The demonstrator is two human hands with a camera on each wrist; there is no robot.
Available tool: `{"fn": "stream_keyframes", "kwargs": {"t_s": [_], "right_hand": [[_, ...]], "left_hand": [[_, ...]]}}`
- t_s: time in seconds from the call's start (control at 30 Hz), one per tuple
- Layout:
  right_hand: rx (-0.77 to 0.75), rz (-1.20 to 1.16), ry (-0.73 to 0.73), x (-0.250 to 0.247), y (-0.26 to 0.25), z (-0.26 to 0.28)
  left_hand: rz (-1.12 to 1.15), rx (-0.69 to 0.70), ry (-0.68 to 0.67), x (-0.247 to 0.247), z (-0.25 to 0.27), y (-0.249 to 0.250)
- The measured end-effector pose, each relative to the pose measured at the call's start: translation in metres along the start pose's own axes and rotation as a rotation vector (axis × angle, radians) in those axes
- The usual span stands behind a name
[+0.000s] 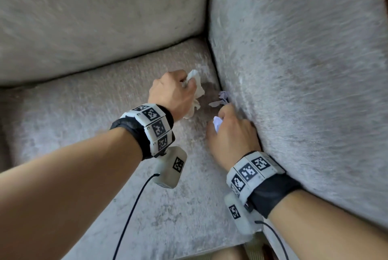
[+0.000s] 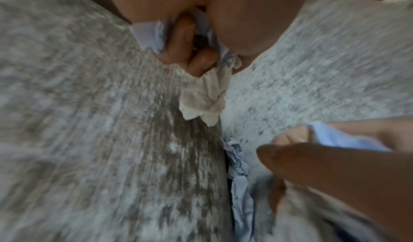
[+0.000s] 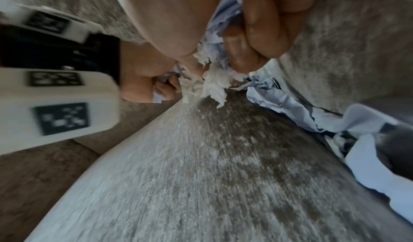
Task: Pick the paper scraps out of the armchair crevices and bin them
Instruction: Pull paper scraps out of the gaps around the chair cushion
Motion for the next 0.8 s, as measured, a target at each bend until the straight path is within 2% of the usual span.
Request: {"fn": "stream_keyframes", "kwargs": {"t_s": [0.3, 0.5, 0.8], "right_hand": [[0.151, -0.015, 0.046, 0.018, -0.005, -0.037], [0.28, 0.028, 0.009, 0.029, -0.002, -0.057], [0.241, 0.104, 0.056, 0.032, 0.0, -0.054]], "left_hand": [[0.056, 0.055, -0.033, -0.02, 0.033, -0.037], [0.082, 0.054, -0.046, -0.022, 0.042, -0.059], [0.13, 0.077, -0.075, -0.028, 0.053, -0.065]]}}
Point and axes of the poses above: each hand's wrist, its own z-axis away from the middle knuckle, its own x-axis out of the palm, y = z × x, the point moved 1 cm from there along -z, towards the middle knuckle, and after that the axes turned 8 degrees about -x, right-handed, at the moved point
